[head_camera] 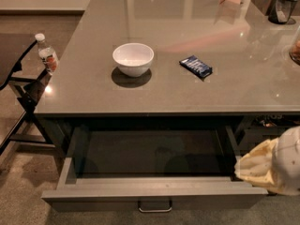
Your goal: Close top drawer
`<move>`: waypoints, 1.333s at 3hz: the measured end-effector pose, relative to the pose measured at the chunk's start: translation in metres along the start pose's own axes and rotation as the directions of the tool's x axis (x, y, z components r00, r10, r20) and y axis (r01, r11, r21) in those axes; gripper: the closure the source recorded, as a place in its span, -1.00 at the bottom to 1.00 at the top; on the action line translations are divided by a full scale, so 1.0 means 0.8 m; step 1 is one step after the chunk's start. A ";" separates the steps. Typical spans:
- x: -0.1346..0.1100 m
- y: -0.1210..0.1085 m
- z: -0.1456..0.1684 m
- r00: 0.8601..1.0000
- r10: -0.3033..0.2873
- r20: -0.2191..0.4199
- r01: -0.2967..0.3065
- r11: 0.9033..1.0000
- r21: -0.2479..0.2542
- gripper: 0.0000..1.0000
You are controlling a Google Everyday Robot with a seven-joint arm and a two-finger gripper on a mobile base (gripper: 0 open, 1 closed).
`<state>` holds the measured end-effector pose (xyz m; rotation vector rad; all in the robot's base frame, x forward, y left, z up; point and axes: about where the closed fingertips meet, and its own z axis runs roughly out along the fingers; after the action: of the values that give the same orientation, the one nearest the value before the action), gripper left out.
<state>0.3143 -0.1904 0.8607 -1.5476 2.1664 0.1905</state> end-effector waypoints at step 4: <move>0.076 0.058 0.136 0.990 -0.137 -0.019 0.134 0.985 -0.113 1.00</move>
Offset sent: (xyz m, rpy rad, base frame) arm -0.0187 0.0028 -0.1389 -0.0406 0.0201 0.2095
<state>0.2880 -0.1855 0.7309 -1.7625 2.0932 0.2518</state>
